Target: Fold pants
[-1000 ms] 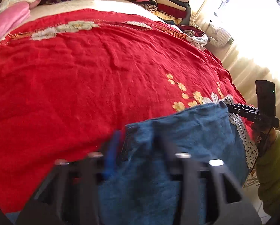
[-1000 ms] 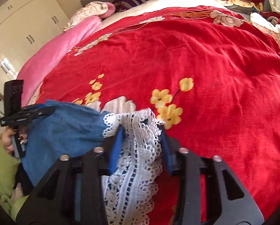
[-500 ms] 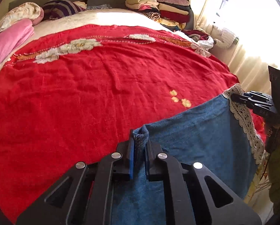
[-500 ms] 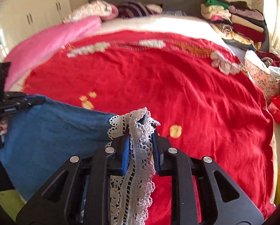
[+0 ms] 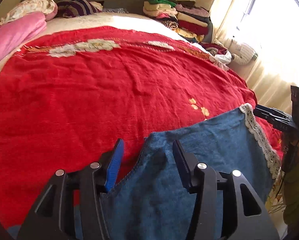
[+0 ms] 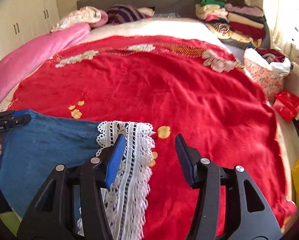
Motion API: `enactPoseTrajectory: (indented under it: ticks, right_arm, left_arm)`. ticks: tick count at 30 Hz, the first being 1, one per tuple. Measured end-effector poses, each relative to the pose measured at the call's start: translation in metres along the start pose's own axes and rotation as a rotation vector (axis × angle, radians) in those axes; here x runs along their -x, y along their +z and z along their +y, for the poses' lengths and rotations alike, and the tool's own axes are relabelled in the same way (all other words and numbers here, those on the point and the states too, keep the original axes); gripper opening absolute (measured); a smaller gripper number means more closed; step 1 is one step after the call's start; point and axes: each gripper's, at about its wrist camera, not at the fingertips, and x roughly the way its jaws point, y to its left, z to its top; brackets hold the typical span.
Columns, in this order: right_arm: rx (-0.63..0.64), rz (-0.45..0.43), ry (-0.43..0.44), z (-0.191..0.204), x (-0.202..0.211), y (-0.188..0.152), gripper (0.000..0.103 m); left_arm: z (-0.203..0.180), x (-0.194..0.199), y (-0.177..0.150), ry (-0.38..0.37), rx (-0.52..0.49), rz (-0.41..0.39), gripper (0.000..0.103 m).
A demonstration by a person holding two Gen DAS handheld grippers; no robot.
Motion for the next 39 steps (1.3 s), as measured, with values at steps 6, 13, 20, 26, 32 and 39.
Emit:
enactPoseTrajectory:
  ticks: [6, 13, 20, 26, 32, 39]
  right_arm:
    - [0.013, -0.075, 0.013, 0.008, 0.054, -0.023, 0.048]
    - [0.107, -0.097, 0.007, 0.047, 0.087, -0.060, 0.054]
    - [0.185, -0.073, 0.091, 0.098, 0.086, -0.075, 0.059]
    - [0.171, 0.004, 0.096, 0.112, 0.066, -0.081, 0.059]
    - [0.105, 0.122, -0.002, 0.080, 0.055, -0.097, 0.060]
    - [0.060, 0.129, 0.010, 0.067, 0.046, -0.113, 0.059]
  left_arm:
    - [-0.009, 0.054, -0.007, 0.040, -0.027, -0.090, 0.060]
    - [-0.002, 0.104, -0.043, 0.097, 0.007, -0.125, 0.083]
    - [0.019, 0.122, -0.083, 0.183, 0.054, -0.088, 0.085]
    - [0.036, 0.107, -0.109, 0.267, 0.061, 0.011, 0.085]
    - [0.042, 0.100, -0.116, 0.261, 0.055, 0.029, 0.085]
    - [0.044, 0.102, -0.118, 0.238, 0.075, 0.017, 0.085]
